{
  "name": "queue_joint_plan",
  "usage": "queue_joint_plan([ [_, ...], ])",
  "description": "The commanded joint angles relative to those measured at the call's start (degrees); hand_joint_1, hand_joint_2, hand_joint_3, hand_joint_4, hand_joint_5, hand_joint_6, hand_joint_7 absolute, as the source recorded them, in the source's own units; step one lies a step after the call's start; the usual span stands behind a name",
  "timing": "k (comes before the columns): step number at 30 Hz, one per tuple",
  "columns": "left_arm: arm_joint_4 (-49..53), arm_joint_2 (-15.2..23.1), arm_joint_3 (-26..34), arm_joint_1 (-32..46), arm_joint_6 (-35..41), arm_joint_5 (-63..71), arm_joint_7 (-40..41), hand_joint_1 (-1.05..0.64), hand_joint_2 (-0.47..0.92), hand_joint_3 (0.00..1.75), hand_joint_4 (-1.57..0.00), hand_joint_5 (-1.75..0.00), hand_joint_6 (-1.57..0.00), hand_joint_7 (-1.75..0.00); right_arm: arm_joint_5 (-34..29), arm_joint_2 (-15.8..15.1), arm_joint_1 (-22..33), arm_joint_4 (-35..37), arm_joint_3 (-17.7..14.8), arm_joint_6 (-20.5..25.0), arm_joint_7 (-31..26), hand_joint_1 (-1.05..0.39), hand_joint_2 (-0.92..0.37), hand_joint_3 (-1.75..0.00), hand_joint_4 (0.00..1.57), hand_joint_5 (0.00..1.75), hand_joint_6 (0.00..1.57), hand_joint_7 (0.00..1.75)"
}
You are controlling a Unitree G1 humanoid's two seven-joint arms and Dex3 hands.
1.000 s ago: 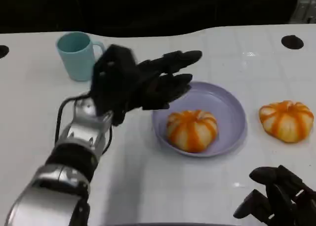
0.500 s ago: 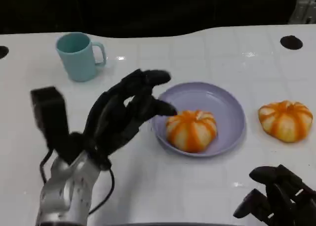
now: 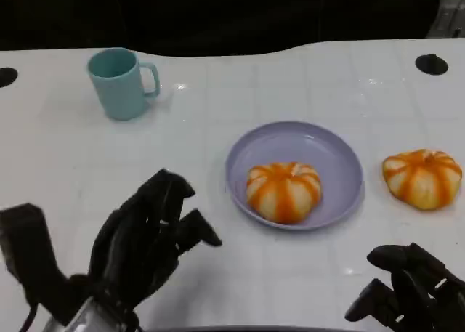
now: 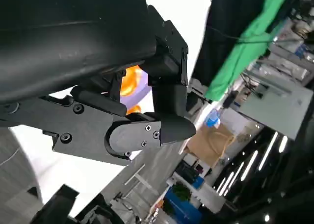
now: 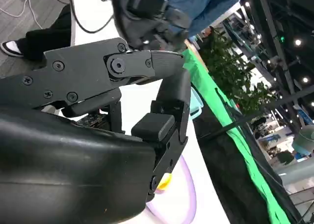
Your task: Grasp the bread from the table and place it into the plate.
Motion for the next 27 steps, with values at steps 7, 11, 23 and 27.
queue_joint_plan([
  [7,-1.0,1.6,0.1,6.0,-1.5,1.0,2.5,-0.56,0.92,0.45,-0.70,-1.75,-0.45,-1.75,-0.3,-0.5,-0.2,-1.1,0.5,-0.7,-0.4,-0.54,-0.92,-0.24,0.57,1.47,0.65,0.93],
  [11,-0.9,1.4,0.9,6.4,-0.6,-0.5,2.9,-0.55,0.92,0.48,-0.69,-1.75,-0.45,-1.75,-0.6,-0.6,-0.5,-1.0,0.5,-0.9,-0.2,-0.54,-0.92,-0.26,0.56,1.49,0.64,0.96],
  [23,0.5,1.3,1.3,5.4,-0.2,-1.8,3.0,-0.54,0.92,0.49,-0.72,-1.75,-0.49,-1.74,-0.3,-1.1,-1.3,0.2,-0.3,-1.9,0.7,-0.54,-0.92,-0.29,0.56,1.50,0.65,0.97],
  [27,1.2,1.4,1.5,4.9,-0.5,-1.7,2.7,-0.54,0.92,0.49,-0.72,-1.75,-0.48,-1.75,-0.5,-1.2,-1.4,0.5,-0.4,-2.2,0.8,-0.54,-0.92,-0.28,0.56,1.50,0.66,0.97],
])
